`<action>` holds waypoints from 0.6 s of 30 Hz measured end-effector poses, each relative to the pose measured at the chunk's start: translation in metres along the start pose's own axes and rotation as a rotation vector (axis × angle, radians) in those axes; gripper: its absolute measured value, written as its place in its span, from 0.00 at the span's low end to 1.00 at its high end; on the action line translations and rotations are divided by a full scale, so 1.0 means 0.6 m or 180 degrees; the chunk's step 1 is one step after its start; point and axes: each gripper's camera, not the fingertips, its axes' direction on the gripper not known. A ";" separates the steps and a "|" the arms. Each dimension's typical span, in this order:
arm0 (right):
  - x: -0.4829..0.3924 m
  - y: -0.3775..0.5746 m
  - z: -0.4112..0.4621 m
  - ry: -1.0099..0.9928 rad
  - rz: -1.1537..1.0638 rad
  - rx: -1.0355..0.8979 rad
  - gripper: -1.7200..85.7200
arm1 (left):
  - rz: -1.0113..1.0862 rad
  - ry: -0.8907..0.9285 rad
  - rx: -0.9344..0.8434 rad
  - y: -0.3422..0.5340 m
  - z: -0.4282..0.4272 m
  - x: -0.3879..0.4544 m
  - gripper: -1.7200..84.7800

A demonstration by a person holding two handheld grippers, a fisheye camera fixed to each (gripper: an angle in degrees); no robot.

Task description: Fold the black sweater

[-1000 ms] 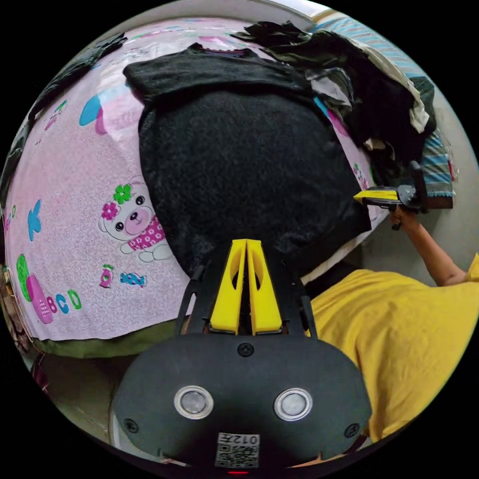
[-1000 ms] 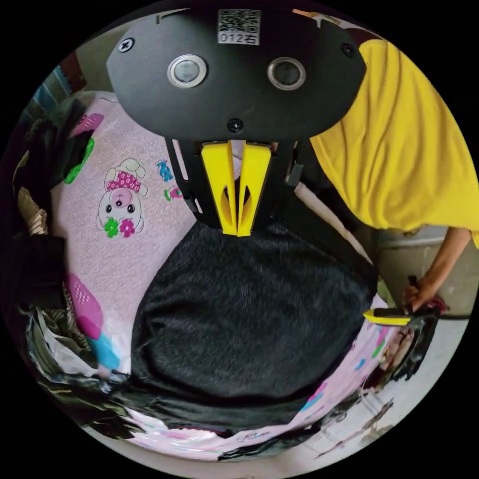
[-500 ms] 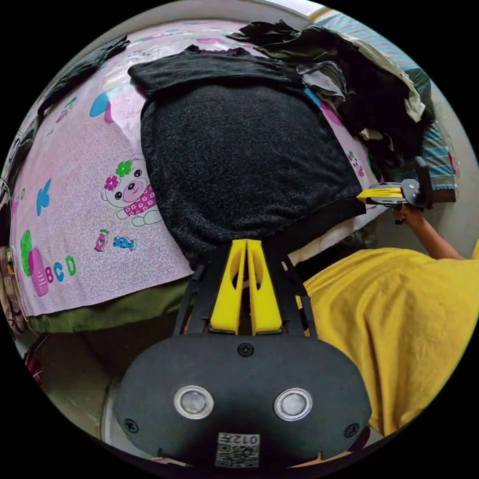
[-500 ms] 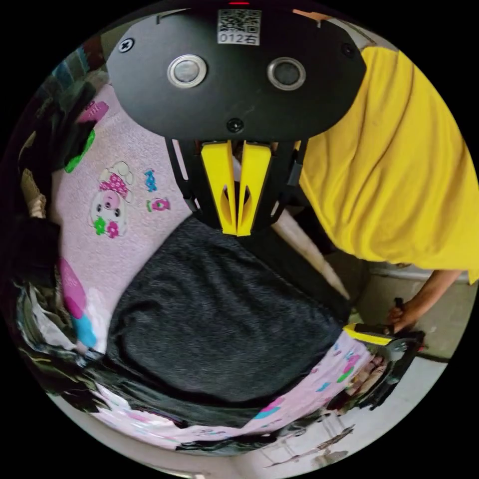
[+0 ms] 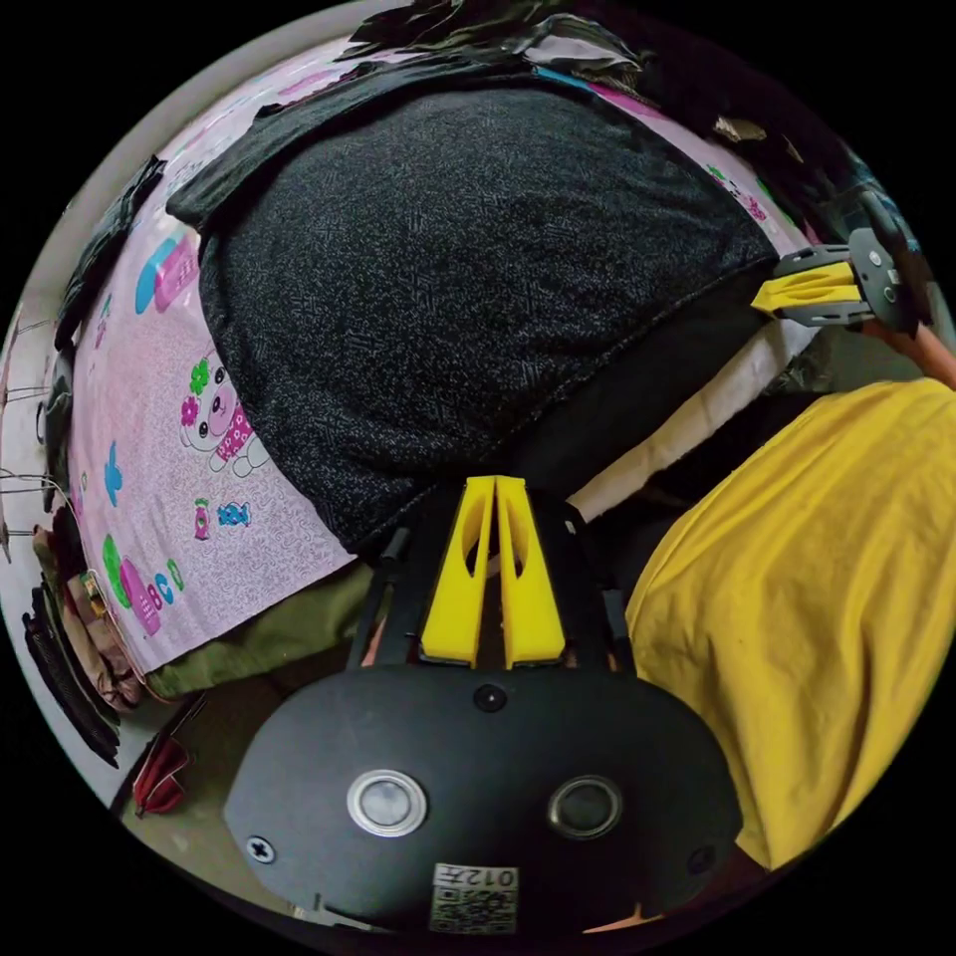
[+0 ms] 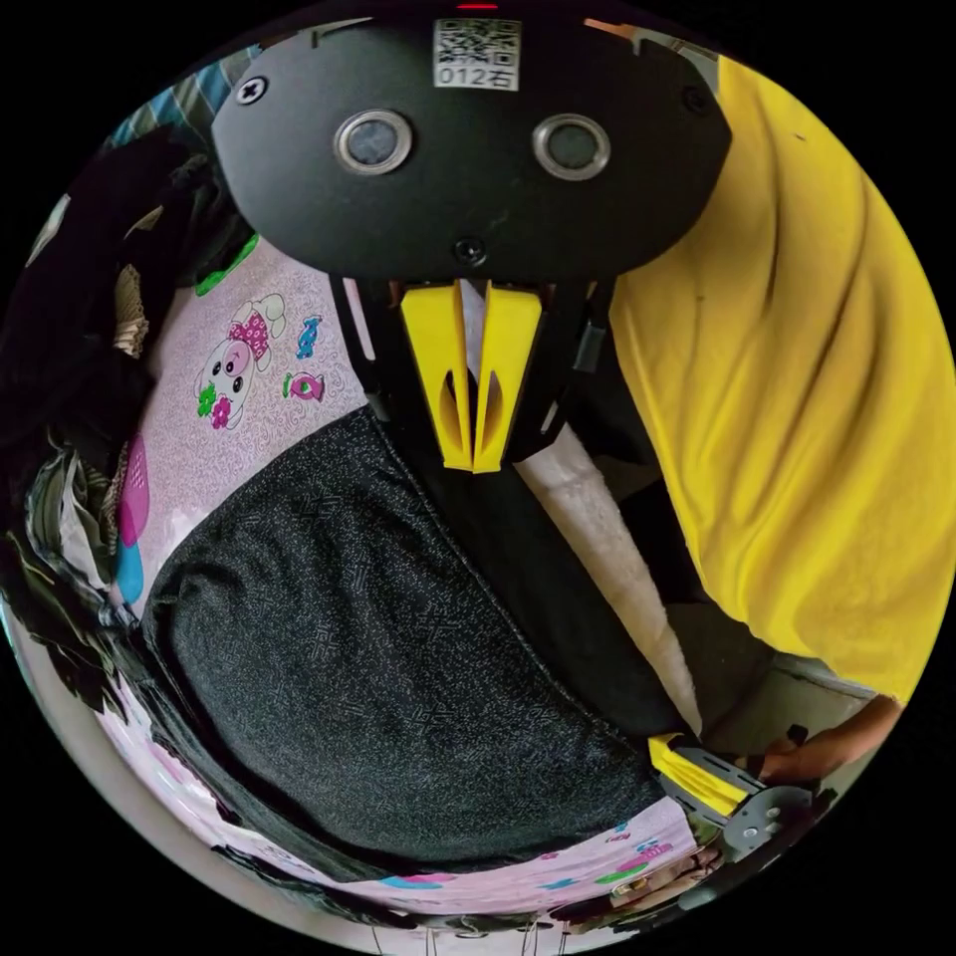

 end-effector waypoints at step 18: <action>0.196 0.205 -0.134 -0.1944 0.2241 0.0656 0.14 | -0.2017 0.1885 0.0555 0.223 0.076 -0.230 0.11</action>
